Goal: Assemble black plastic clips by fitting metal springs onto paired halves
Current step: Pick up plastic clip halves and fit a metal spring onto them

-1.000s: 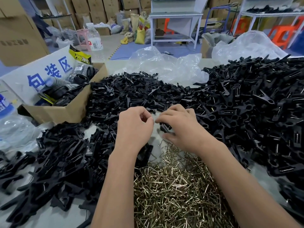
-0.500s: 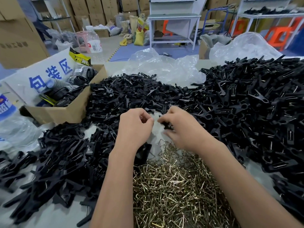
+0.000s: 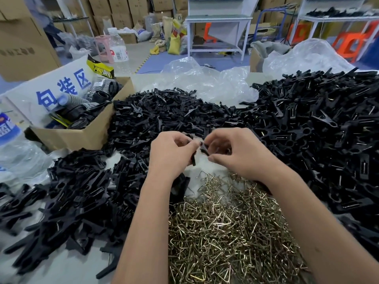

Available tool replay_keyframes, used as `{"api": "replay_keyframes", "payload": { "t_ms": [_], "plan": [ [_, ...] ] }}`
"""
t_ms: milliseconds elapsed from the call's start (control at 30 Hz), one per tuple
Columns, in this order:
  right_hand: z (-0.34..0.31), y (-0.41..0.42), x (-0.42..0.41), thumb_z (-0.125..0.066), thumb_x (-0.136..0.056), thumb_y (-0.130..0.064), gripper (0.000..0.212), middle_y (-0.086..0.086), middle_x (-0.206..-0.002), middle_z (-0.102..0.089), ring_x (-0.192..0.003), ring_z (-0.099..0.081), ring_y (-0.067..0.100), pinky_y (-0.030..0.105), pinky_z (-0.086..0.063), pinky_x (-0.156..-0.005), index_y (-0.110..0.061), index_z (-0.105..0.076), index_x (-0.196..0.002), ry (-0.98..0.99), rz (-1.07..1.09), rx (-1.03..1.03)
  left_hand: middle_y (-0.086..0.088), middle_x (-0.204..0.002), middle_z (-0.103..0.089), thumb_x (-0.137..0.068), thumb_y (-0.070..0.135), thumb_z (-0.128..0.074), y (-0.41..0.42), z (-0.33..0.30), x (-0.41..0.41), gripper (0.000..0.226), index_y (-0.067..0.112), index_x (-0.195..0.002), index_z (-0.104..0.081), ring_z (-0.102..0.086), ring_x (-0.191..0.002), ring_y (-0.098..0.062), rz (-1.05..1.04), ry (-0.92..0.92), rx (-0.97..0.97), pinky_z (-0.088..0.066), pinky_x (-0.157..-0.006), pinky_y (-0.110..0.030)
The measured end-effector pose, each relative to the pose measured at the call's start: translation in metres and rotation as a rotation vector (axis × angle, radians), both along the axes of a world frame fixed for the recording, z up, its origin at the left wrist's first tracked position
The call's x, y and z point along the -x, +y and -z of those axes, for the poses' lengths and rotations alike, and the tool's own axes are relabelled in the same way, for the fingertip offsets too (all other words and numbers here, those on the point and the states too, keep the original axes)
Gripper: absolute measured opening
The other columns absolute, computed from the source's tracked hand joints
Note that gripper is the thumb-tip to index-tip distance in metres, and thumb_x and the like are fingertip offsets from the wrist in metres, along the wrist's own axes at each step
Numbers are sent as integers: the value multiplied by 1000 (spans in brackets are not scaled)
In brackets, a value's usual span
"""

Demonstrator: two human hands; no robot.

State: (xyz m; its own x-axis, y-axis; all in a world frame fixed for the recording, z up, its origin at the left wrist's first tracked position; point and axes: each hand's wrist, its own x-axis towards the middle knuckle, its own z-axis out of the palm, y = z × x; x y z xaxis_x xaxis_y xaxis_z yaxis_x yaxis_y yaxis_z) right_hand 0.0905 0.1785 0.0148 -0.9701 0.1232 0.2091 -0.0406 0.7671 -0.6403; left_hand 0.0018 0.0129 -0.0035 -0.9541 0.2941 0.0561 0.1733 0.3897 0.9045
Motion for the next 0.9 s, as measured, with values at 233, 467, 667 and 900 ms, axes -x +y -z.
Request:
{"api": "replay_keyframes", "payload": {
  "t_ms": [233,467,667,900],
  "plan": [
    [10,-4,4,-79,-90,-16,13,-13,-86,-73,-81,-66,3,29,-59,-81,-24,-78,-100,-51,41,-168,0,-58,-69,-89,37,-80,-5,1,2,22,20,-75,-74,-70,-49,-16,-42,42,-57,-60,-54,-32],
    [23,-11,10,-54,-105,-26,41,-19,-149,-52,-136,-30,20,45,-29,-108,-37,-57,-144,-64,29,-569,-1,-66,-73,-90,27,-81,-4,2,4,8,21,-91,-77,-72,-53,-18,-64,20,-147,-62,-58,-32],
    [28,-15,7,-70,-96,-18,30,-17,-131,-69,-130,-49,18,44,-31,-107,-29,-76,-123,40,-18,-494,13,-69,-74,-94,18,-74,-2,6,7,11,23,-104,-77,-71,-55,-8,-40,4,-97,-64,-69,-31],
    [27,-15,1,-70,-87,7,35,-1,-104,-72,-89,-64,12,34,-58,-85,-15,-75,-113,28,-70,-264,7,-75,-71,-101,9,-61,0,5,2,20,22,-108,-74,-76,-65,-19,13,-27,-136,-65,-78,-45]
  ]
}}
